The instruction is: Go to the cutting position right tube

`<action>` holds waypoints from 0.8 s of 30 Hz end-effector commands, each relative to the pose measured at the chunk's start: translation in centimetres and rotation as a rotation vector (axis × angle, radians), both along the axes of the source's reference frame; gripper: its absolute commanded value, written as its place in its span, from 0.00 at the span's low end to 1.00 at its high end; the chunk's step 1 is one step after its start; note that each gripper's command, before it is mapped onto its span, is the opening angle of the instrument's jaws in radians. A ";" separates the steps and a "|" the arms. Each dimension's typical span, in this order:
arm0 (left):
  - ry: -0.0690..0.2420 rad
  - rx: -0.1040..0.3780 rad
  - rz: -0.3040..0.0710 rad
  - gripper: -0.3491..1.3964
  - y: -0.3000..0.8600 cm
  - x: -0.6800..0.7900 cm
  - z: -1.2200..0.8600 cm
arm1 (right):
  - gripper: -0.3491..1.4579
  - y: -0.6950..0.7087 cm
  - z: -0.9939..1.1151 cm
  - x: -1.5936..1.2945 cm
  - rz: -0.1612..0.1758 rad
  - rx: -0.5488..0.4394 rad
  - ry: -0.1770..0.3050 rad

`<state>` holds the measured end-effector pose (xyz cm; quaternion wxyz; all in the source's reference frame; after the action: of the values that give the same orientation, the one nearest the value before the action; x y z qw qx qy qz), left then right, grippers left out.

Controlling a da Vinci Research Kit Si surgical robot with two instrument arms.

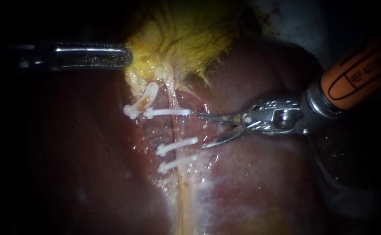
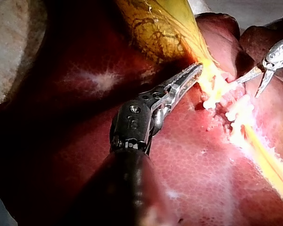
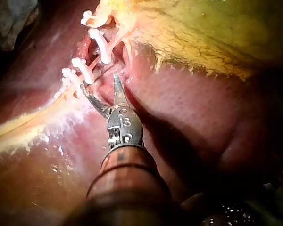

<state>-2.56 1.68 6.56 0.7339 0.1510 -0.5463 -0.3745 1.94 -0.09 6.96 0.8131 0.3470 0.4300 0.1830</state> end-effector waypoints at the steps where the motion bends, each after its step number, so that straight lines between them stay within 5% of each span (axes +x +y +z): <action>1: 0.000 0.000 0.000 0.00 0.00 0.00 0.00 | 0.92 0.00 0.03 0.04 0.004 0.015 0.009; 14: 0.000 0.000 0.000 0.00 -0.01 0.00 -0.01 | 0.91 0.12 0.42 0.53 0.003 0.186 0.155; 24: 0.001 0.000 -0.001 0.00 -0.01 -0.01 -0.01 | 0.85 0.02 0.51 0.72 -0.069 0.236 0.302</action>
<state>-2.57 1.67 6.55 0.7338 0.1505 -0.5463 -0.3747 2.68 -0.06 7.47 0.6964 0.4811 0.5119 0.1467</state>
